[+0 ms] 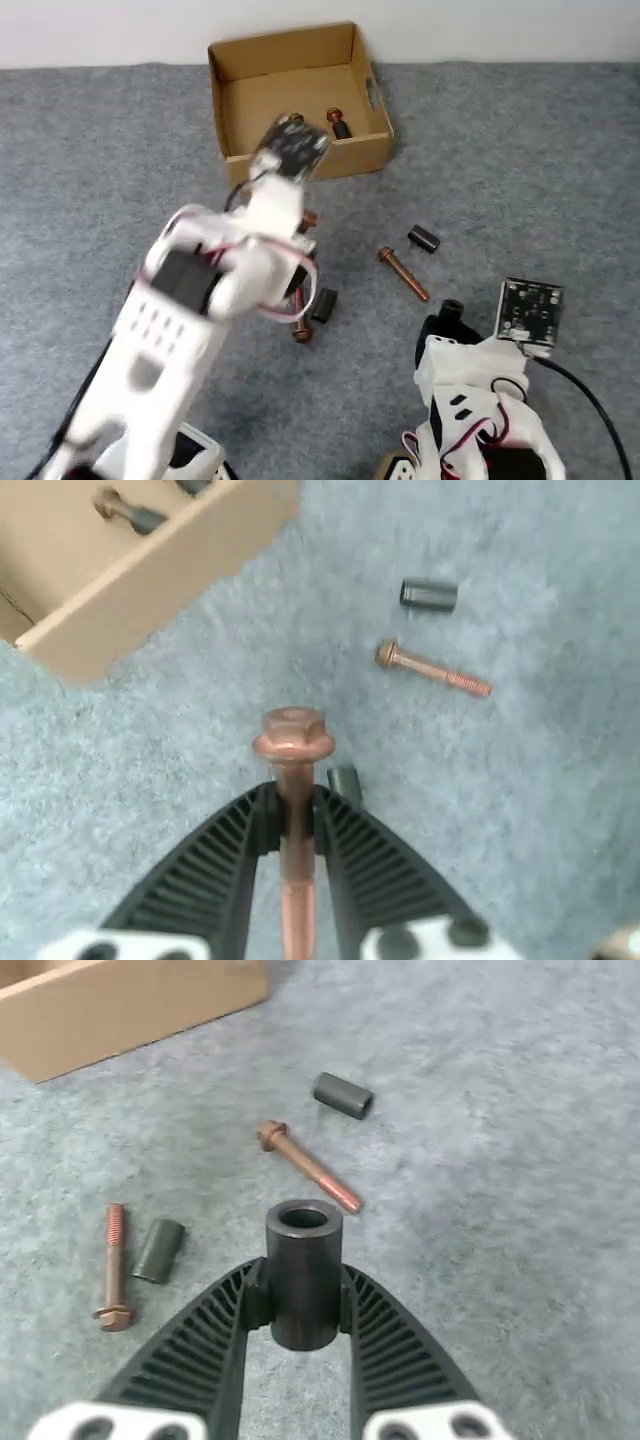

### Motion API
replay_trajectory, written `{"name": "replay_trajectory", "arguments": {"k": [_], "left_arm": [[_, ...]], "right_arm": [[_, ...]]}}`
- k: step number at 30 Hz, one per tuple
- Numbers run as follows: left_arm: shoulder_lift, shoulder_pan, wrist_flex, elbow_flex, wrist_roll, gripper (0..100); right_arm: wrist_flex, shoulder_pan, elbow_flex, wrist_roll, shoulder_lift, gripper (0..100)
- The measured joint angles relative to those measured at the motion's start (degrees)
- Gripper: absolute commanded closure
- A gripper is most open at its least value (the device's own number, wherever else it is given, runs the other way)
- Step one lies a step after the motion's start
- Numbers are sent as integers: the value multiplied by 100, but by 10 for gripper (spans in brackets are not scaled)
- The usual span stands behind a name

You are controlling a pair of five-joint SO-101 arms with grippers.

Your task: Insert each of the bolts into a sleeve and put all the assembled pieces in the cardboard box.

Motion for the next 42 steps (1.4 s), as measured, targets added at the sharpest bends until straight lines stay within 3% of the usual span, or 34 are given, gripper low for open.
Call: {"name": "replay_trajectory", "arguments": {"k": [10, 14, 19, 28, 33, 42], "left_arm": [[-3833, 0, -1284, 2734, 167, 996], [-5081, 0, -1371, 3385, 211, 997], [-6251, 0, -1371, 3859, 888, 997], [-6822, 9, -1758, 4026, 2716, 996], [-6884, 9, -2321, 4026, 3077, 996], [-6884, 9, -2435, 4070, 3358, 996]], "right_arm": [[-308, -1055, 0, 264, 0, 991], [-738, -1776, 0, 264, 0, 990], [-1257, -2840, 158, 290, 0, 990], [-1925, -3719, 607, 1152, 97, 990], [-2154, -4079, 651, 1574, 62, 990], [-2637, -4132, 651, 2163, 70, 990]]}}
